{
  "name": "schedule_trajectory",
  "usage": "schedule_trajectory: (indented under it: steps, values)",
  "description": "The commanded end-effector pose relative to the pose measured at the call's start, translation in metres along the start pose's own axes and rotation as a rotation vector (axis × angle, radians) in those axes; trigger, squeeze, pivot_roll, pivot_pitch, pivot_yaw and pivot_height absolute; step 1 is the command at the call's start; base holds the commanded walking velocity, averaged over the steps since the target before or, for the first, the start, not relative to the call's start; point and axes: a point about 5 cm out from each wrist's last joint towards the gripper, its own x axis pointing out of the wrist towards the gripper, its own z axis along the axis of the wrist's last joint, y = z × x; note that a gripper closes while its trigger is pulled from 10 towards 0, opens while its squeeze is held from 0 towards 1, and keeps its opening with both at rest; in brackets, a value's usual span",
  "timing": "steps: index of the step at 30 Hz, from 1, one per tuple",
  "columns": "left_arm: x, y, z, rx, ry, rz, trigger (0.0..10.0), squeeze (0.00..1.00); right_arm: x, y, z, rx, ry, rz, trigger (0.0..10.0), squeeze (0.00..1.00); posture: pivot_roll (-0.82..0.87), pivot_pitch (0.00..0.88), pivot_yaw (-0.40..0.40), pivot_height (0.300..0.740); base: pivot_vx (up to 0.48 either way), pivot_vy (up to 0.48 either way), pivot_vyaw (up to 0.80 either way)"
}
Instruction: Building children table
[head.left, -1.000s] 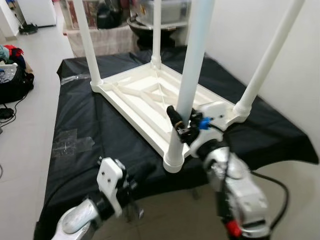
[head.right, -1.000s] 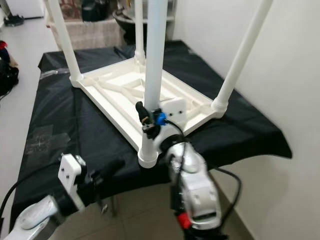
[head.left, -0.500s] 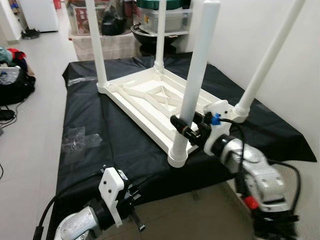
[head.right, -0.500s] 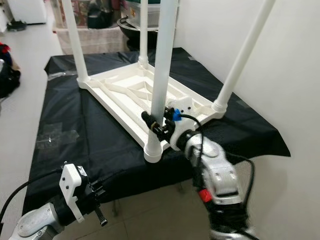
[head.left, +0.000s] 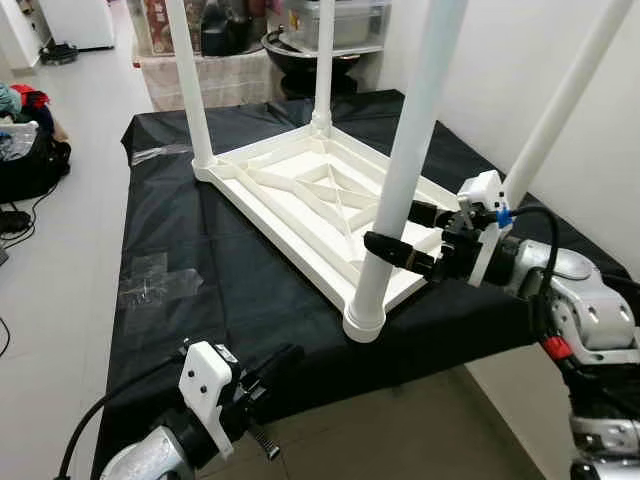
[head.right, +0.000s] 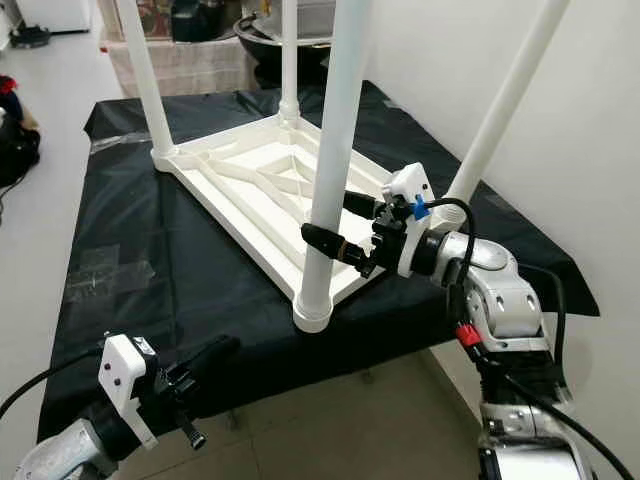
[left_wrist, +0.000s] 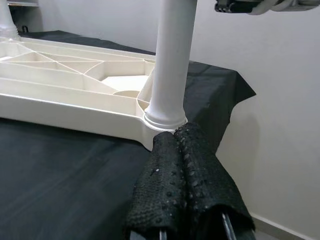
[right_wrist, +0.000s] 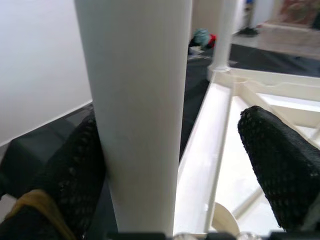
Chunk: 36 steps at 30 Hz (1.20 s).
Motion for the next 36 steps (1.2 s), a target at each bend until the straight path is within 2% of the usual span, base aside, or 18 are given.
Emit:
schedule_trajectory:
  steps: [1,2,3,9,15,17,18,19,21,22,26,29,30,31,32,33,34,36]
  values:
    - [-0.001,-0.001,0.006,0.028,-0.016,-0.024,10.0,0.00,0.000,-0.003,0.000,-0.009,0.013,0.008,8.7,0.00,-0.02,0.090,-0.073,0.740,0.000,0.000,0.00]
    - [-0.001,0.001,0.011,0.030,-0.036,-0.022,10.0,0.00,0.001,-0.005,0.000,-0.012,0.012,0.026,3.9,0.00,-0.02,0.091,-0.074,0.740,0.000,0.000,0.00]
    - [0.000,0.000,0.018,0.039,-0.055,-0.033,10.0,0.00,0.001,-0.006,-0.001,-0.005,0.013,0.047,0.0,0.00,-0.01,0.091,-0.082,0.740,0.000,0.000,0.00]
    - [-0.002,0.000,0.035,0.044,-0.095,-0.038,10.0,0.00,-0.006,-0.009,-0.005,0.001,0.025,0.091,0.0,0.00,-0.01,0.092,-0.087,0.740,0.000,0.000,0.00]
    - [-0.009,0.000,0.041,0.040,-0.095,-0.032,10.0,0.00,-0.008,-0.010,-0.013,-0.006,0.060,0.033,0.0,0.00,-0.01,0.092,-0.095,0.740,0.000,0.000,0.00]
    - [-0.011,-0.002,0.042,0.035,-0.092,-0.032,10.0,0.00,0.004,-0.002,-0.032,0.022,0.139,-0.178,0.0,0.00,0.00,0.093,-0.101,0.740,0.000,0.000,0.00]
    - [-0.013,-0.002,0.042,0.031,-0.087,-0.028,10.0,0.00,0.013,0.009,-0.046,0.070,0.162,-0.379,0.0,0.00,0.00,0.096,-0.102,0.740,0.000,0.000,0.00]
    - [-0.013,-0.002,0.042,0.031,-0.087,-0.028,10.0,0.00,0.013,0.009,-0.046,0.070,0.162,-0.379,0.0,0.00,0.00,0.096,-0.102,0.740,0.000,0.000,0.00]
    - [-0.015,-0.002,0.043,0.024,-0.079,-0.017,10.0,0.00,0.009,0.028,-0.069,0.123,0.235,-0.750,0.0,0.00,0.00,0.093,-0.101,0.740,0.000,0.000,0.00]
    - [-0.016,-0.002,0.045,0.021,-0.079,-0.009,10.0,0.00,0.005,0.036,-0.076,0.142,0.255,-0.855,0.0,0.00,0.00,0.095,-0.101,0.740,0.000,0.000,0.00]
    - [-0.017,-0.001,0.046,0.017,-0.079,0.002,10.0,0.00,0.003,0.043,-0.080,0.134,0.266,-0.947,0.0,0.00,0.00,0.092,-0.101,0.740,0.000,0.000,0.00]
    - [-0.017,0.000,0.045,0.015,-0.078,0.004,10.0,0.00,0.009,0.044,-0.076,0.120,0.267,-0.916,0.0,0.00,-0.01,0.090,-0.099,0.740,0.000,0.000,0.00]
    - [-0.016,0.001,0.044,0.010,-0.076,0.009,10.0,0.00,0.018,0.046,-0.069,0.134,0.242,-0.879,0.0,0.00,-0.02,0.091,-0.092,0.740,0.000,0.000,0.00]
    - [-0.016,0.001,0.044,0.010,-0.076,0.009,10.0,0.00,0.018,0.046,-0.069,0.134,0.242,-0.879,0.0,0.00,-0.02,0.091,-0.092,0.740,0.000,0.000,0.00]
    - [-0.015,0.001,0.043,0.006,-0.074,0.011,10.0,0.00,0.027,0.048,-0.059,0.120,0.208,-0.848,5.8,0.00,-0.02,0.092,-0.091,0.740,0.000,0.000,0.00]
    - [-0.015,0.001,0.043,0.006,-0.074,0.011,10.0,0.00,0.027,0.048,-0.059,0.120,0.208,-0.848,5.8,0.00,-0.02,0.092,-0.091,0.740,0.000,0.000,0.00]
    - [-0.013,0.001,0.041,0.000,-0.072,0.012,10.0,0.00,0.034,0.048,-0.049,0.115,0.143,-0.765,10.0,0.00,-0.03,0.094,-0.088,0.740,0.000,0.000,0.00]
    - [-0.011,0.001,0.040,-0.008,-0.073,0.013,10.0,0.00,0.035,0.044,-0.042,0.108,0.086,-0.721,10.0,0.00,-0.03,0.096,-0.085,0.740,0.000,0.000,0.00]
